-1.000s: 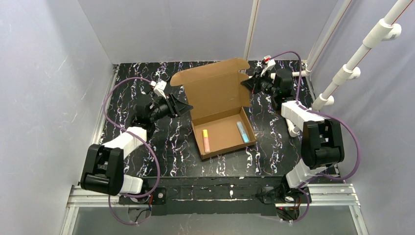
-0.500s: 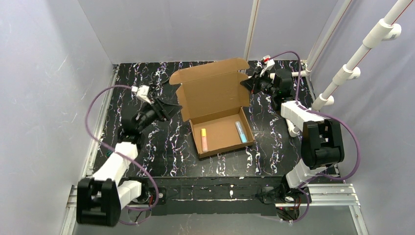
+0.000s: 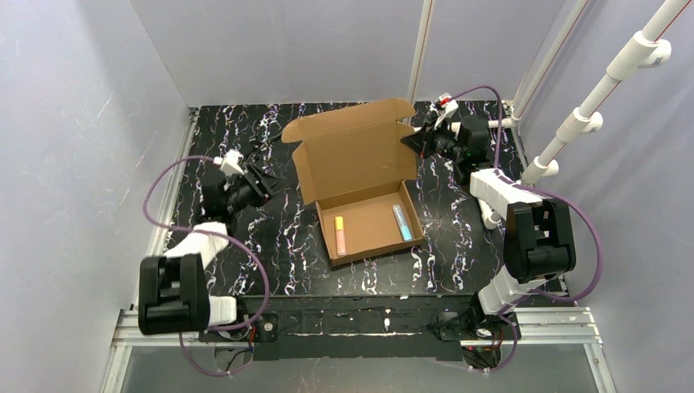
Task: Fold the paper box
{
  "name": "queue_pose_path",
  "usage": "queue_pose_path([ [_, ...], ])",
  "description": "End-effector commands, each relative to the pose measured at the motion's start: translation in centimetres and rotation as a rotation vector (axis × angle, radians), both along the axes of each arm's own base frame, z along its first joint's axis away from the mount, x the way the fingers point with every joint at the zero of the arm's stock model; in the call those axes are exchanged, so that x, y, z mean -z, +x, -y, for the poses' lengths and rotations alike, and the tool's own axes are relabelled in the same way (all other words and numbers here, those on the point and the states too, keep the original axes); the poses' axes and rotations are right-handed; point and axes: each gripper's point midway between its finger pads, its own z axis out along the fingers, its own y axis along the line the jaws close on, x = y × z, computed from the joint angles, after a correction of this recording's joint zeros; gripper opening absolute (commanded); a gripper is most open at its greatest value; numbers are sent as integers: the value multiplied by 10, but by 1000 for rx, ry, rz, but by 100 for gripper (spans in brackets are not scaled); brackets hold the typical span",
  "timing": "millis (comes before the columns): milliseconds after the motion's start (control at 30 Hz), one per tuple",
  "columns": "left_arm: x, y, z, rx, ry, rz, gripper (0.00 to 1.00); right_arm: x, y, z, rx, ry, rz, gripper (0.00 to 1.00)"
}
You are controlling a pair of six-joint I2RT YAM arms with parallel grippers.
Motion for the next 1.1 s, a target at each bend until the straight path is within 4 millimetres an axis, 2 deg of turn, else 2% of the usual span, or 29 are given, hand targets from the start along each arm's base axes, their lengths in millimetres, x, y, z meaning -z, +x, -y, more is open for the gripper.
queue_pose_path([
  [0,-55,1,61,351,-29,198,56,-28,-5,-3,-37,20,85,1],
  [67,-55,1,77,393,-2,223,57,-27,-6,-3,-42,22,84,1],
  [200,-40,7,91,430,27,215,57,-30,-8,-4,-50,29,85,1],
  [333,-35,17,95,433,47,218,56,-32,-11,-8,-75,46,81,1],
  [433,-40,21,93,416,61,240,56,-32,-12,-9,-81,50,84,1],
  [667,-64,-12,93,429,3,276,58,-26,-11,-6,-65,29,76,1],
  [767,-80,-26,81,383,0,321,60,-24,-11,-4,-58,15,84,1],
  [867,-82,-28,58,281,-12,315,61,-23,-10,0,-53,12,81,1],
  [967,-66,-24,15,101,-26,264,60,-25,-11,2,-51,12,86,1],
  [1067,-38,-22,-8,-21,-34,181,60,-26,-12,2,-63,14,90,1],
])
